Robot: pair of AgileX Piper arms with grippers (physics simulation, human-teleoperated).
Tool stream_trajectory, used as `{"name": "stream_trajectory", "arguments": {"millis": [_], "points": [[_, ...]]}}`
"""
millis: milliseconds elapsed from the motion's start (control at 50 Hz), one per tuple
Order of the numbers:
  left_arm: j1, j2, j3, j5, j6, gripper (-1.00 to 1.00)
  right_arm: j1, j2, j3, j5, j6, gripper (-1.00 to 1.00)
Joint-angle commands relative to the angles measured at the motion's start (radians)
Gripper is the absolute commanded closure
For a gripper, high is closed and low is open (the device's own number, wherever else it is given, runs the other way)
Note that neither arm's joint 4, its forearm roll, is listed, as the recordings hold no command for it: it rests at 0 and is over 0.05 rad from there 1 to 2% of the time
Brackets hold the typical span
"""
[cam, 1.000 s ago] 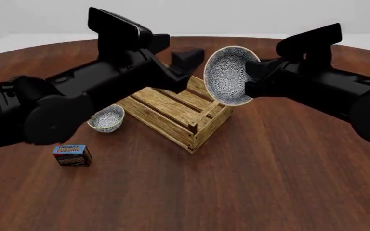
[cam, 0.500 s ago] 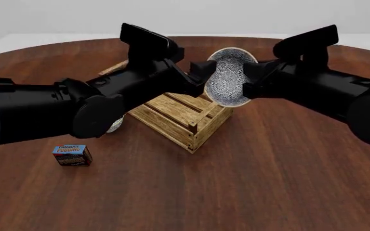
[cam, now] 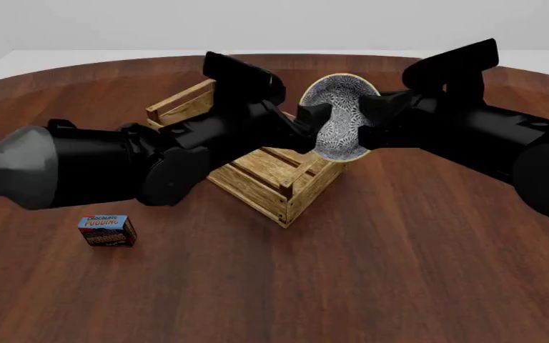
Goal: Stack the right bowl on the left bowl and place them in the tray.
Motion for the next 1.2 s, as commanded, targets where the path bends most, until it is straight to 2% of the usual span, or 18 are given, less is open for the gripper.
{"name": "stream_trajectory", "arguments": {"millis": [20, 280, 300, 780, 800, 1200], "points": [[0.003, 0.047, -0.016, -0.008, -0.013, -1.0, 0.001, -0.005, -0.004, -0.003, 0.004, 1.0], [-0.006, 0.089, -0.029, -0.017, -0.046, -1.0, 0.002, -0.007, -0.004, 0.0, 0.003, 1.0], [-0.006, 0.081, -0.022, -0.023, -0.048, 1.0, 0.002, -0.006, -0.004, -0.001, 0.003, 1.0], [-0.006, 0.064, -0.013, -0.029, -0.063, 1.0, 0.007, -0.01, -0.003, 0.004, 0.0, 1.0], [-0.005, 0.065, -0.014, -0.029, -0.065, 1.0, 0.005, -0.008, -0.003, 0.001, -0.001, -1.0], [0.036, 0.106, -0.085, -0.003, -0.043, 1.0, 0.013, -0.043, 0.002, 0.018, 0.001, -1.0]]}}
